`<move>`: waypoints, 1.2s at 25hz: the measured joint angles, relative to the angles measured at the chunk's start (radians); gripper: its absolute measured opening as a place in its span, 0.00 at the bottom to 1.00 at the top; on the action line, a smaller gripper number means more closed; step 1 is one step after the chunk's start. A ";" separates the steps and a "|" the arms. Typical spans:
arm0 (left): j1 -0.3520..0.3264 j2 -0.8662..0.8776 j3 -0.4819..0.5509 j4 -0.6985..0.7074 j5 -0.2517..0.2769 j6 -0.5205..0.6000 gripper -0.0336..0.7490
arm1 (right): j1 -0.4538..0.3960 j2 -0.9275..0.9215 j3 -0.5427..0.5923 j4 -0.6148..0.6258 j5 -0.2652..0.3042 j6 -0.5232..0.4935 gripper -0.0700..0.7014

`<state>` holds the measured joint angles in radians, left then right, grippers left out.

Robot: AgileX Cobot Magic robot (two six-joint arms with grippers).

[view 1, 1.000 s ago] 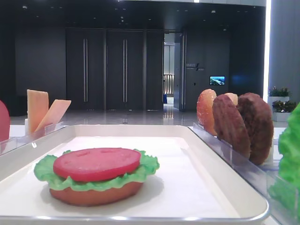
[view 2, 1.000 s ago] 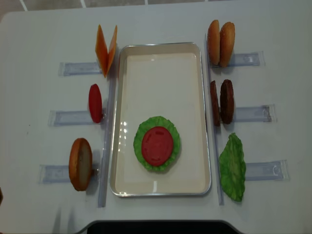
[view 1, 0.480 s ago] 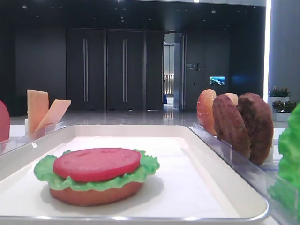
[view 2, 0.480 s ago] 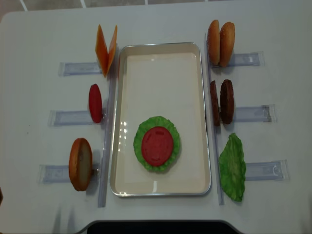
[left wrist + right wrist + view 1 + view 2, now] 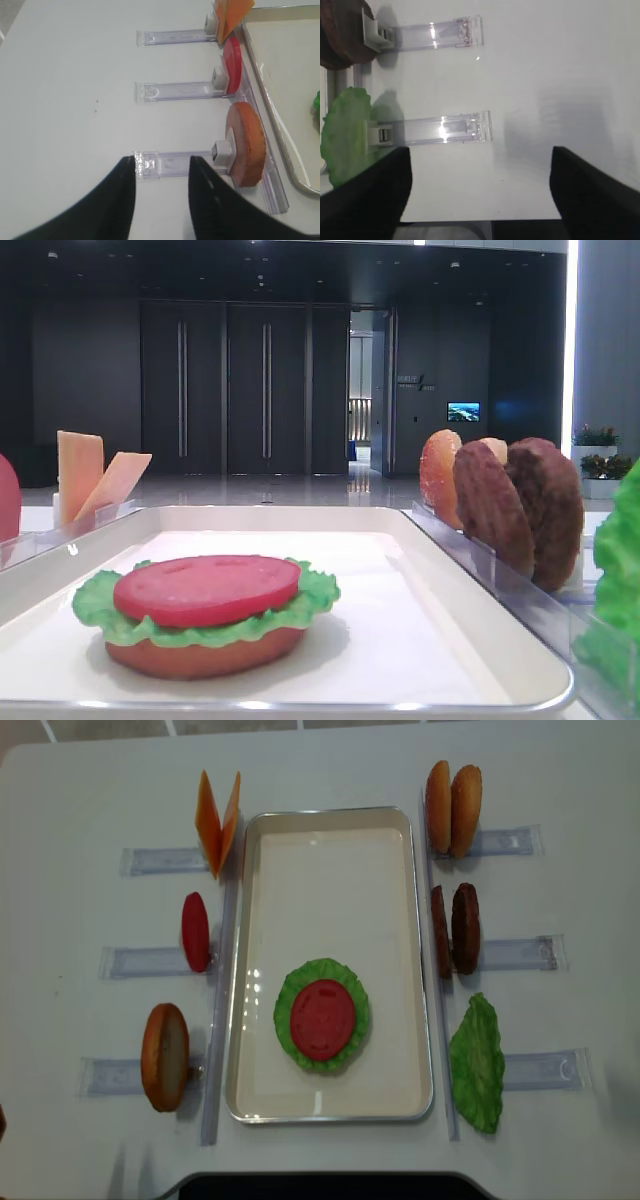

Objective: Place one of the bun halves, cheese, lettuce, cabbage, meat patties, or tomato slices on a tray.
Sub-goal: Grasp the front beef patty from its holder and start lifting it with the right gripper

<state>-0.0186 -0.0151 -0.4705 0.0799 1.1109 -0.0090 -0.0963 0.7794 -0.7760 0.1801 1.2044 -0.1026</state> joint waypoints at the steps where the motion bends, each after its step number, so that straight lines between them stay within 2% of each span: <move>1: 0.000 0.000 0.000 0.000 0.000 0.000 0.39 | 0.000 0.055 -0.032 0.008 0.007 -0.009 0.79; 9: 0.000 0.000 0.000 0.000 0.000 0.000 0.39 | 0.002 0.346 -0.212 0.072 0.012 -0.092 0.79; 19: 0.000 0.000 0.000 0.000 0.000 0.000 0.39 | 0.003 0.511 -0.268 0.087 -0.003 -0.141 0.79; 25: 0.000 0.000 0.000 0.000 0.000 0.000 0.39 | 0.061 0.516 -0.271 0.072 -0.060 -0.036 0.79; 30: 0.000 0.000 0.000 0.000 0.000 0.000 0.39 | 0.182 0.517 -0.309 0.037 -0.090 0.136 0.79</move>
<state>-0.0186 -0.0151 -0.4705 0.0799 1.1109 -0.0090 0.0854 1.2965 -1.0853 0.2171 1.1142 0.0338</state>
